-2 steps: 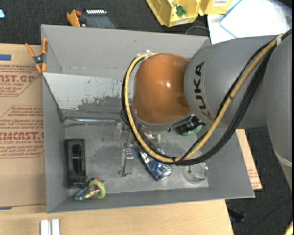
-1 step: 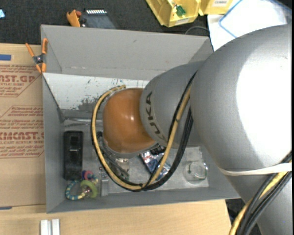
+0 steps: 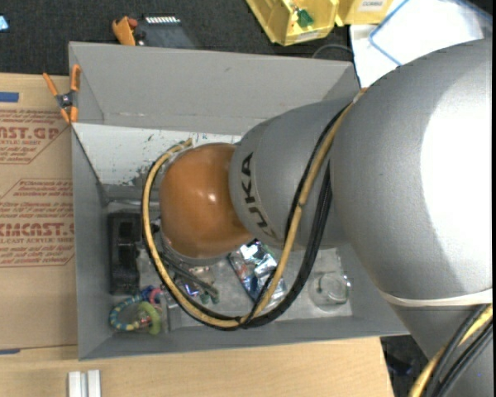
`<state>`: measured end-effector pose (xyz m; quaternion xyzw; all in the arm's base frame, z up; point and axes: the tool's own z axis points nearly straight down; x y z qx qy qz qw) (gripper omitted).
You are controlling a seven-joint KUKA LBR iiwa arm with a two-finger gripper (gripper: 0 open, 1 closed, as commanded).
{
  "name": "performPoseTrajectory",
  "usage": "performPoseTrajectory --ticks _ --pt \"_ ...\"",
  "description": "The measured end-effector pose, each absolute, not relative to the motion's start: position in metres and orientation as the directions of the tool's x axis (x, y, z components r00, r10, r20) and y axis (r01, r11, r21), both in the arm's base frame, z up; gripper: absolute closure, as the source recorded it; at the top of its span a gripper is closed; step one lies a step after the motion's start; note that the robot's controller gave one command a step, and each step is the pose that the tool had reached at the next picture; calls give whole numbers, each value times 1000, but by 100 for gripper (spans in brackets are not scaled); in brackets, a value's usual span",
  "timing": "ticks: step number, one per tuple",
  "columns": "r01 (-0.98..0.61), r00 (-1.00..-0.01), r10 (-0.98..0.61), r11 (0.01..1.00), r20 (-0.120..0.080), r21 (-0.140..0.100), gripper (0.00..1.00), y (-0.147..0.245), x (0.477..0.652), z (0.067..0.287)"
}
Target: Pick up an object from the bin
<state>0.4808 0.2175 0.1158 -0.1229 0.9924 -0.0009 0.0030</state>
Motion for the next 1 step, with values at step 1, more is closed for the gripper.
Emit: performPoseTrajectory --ticks 1 --pt "-420 -908 -420 908 -8 0 0 226 480 121"
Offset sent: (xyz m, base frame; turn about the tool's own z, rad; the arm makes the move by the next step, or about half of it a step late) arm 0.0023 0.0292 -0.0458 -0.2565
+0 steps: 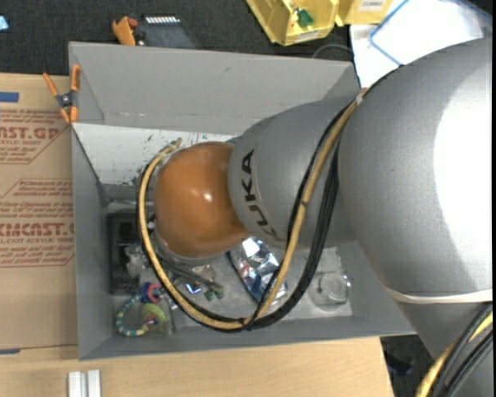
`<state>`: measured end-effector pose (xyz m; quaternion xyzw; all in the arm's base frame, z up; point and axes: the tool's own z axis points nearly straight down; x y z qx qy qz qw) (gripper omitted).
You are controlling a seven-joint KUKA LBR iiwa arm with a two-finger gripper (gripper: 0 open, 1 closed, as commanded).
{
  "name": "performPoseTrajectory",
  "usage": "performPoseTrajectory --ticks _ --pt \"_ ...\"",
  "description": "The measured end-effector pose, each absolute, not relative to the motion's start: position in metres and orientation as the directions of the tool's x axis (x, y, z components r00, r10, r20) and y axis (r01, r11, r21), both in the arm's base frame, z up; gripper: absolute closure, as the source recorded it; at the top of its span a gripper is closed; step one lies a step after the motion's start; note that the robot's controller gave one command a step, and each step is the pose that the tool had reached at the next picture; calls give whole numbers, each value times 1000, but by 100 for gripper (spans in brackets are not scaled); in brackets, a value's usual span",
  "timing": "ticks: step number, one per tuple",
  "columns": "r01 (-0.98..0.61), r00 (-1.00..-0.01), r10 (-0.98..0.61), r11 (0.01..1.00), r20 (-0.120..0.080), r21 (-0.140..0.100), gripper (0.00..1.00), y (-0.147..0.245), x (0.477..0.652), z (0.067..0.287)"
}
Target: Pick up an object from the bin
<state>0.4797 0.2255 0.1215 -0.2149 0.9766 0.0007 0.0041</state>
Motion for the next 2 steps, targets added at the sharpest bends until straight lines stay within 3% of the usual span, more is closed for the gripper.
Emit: performPoseTrajectory --ticks 1,2 --pt "-477 -878 -477 879 -34 -6 0 247 490 75" --pt "-914 -404 -914 405 -40 -28 100 231 488 81"
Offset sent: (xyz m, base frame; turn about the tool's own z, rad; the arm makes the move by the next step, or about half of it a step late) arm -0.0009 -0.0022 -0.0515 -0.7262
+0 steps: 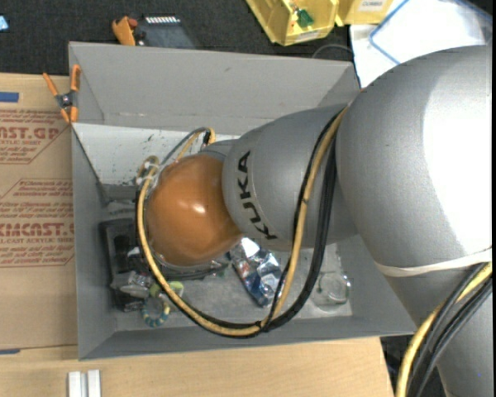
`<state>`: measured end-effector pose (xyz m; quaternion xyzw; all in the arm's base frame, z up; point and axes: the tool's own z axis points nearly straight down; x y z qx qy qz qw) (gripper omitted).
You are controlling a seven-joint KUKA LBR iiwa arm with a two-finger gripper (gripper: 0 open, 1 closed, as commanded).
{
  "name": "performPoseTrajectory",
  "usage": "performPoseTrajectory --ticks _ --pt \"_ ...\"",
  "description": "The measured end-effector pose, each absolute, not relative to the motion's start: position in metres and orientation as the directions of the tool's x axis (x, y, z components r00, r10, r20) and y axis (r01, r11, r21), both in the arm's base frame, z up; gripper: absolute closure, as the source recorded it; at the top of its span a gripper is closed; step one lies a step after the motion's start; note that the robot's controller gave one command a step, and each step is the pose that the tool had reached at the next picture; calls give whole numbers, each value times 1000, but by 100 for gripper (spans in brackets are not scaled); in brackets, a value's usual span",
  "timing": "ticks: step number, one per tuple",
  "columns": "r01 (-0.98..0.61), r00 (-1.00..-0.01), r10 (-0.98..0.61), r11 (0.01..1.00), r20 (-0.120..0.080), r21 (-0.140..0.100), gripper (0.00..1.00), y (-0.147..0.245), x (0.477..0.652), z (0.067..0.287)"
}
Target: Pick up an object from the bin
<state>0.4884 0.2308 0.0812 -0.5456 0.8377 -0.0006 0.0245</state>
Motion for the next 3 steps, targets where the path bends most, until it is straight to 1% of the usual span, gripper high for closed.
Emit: performPoseTrajectory --ticks 1,2,3 --pt "-914 -403 -914 405 -40 -27 100 231 488 81" --pt "-914 -403 -914 404 -40 -26 100 231 487 103" --pt "-914 -405 -914 405 -36 -22 100 230 486 131"
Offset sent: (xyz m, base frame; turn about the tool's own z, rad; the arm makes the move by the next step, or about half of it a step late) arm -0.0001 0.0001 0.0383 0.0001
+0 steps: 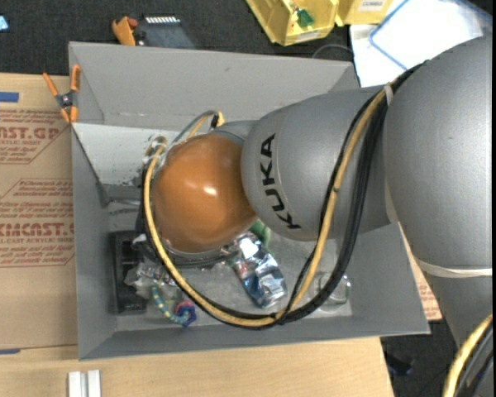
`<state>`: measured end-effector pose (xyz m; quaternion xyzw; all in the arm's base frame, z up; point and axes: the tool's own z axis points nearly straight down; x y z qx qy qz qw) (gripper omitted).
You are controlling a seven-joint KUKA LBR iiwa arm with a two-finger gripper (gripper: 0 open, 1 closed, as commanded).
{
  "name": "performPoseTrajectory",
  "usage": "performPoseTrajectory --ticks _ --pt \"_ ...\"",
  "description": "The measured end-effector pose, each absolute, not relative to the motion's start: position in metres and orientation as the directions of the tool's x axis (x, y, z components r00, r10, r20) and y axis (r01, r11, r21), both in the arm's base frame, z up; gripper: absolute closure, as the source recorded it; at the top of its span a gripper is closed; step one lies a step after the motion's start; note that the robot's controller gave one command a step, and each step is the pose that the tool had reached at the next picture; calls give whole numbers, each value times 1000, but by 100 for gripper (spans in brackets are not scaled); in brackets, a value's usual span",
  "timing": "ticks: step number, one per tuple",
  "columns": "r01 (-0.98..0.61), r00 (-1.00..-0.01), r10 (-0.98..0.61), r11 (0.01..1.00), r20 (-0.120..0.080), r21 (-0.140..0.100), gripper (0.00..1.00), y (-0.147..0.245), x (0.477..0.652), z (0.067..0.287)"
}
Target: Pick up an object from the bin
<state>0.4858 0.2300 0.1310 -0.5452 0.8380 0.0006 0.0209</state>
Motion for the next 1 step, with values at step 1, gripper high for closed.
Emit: performPoseTrajectory --ticks 1 --pt "-914 -405 -914 406 -38 -22 100 231 486 166"
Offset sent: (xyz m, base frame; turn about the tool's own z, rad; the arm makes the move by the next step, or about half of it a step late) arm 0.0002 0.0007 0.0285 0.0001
